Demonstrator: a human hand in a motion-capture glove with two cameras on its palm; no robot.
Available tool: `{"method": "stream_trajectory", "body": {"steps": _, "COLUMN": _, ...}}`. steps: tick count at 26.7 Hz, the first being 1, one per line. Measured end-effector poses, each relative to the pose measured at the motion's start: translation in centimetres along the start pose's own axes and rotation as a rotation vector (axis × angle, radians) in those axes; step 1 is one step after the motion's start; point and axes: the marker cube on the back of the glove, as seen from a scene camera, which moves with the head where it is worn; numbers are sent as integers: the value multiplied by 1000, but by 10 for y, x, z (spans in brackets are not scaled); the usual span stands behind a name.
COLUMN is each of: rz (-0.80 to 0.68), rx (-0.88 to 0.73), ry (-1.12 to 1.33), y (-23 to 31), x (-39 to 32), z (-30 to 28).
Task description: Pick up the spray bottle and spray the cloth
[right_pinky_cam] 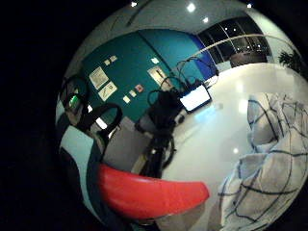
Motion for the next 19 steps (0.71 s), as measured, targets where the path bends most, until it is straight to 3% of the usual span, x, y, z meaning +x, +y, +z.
{"method": "stream_trajectory", "body": {"steps": 9, "rz": 4, "rx": 94, "ry": 10, "y": -32, "x": -1, "z": -41}}
{"method": "stream_trajectory", "body": {"steps": 19, "rz": 20, "rx": 84, "ry": -16, "y": -31, "x": 6, "z": -36}}
